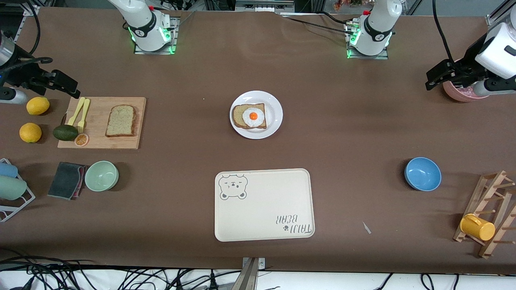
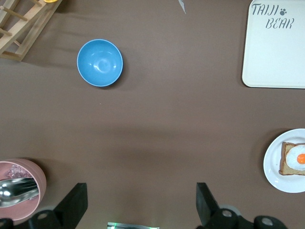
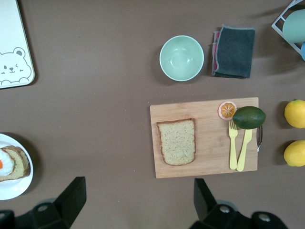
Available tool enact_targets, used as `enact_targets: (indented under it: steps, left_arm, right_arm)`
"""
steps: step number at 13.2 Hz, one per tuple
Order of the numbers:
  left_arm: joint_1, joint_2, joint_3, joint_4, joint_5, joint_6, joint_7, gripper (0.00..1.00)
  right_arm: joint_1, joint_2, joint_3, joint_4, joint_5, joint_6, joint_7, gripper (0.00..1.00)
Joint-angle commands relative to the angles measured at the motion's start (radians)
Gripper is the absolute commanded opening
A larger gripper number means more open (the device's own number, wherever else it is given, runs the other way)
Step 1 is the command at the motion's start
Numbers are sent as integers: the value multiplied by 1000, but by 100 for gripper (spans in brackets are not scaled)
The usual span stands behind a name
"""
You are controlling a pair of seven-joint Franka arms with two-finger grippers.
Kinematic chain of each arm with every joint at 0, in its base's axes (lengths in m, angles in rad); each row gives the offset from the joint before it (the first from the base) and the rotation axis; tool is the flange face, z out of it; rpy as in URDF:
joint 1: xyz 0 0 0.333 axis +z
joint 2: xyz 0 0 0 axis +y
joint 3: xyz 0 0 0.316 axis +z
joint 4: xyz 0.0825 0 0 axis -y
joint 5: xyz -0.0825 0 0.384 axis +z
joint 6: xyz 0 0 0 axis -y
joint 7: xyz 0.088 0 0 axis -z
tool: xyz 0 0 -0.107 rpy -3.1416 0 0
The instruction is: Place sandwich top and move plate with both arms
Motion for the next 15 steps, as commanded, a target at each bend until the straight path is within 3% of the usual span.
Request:
enact_targets:
  steps: [1,15]
  left_arm:
    - [-2,-6,-5,17,30,-21,8,100]
    - [1,-6,-20,18,30,-33,5,100]
  right_arm:
    - [-12,-36,12,-38,-13,20,-13,100]
    - [-12,-44,9,-58,-14,-9,-81,100]
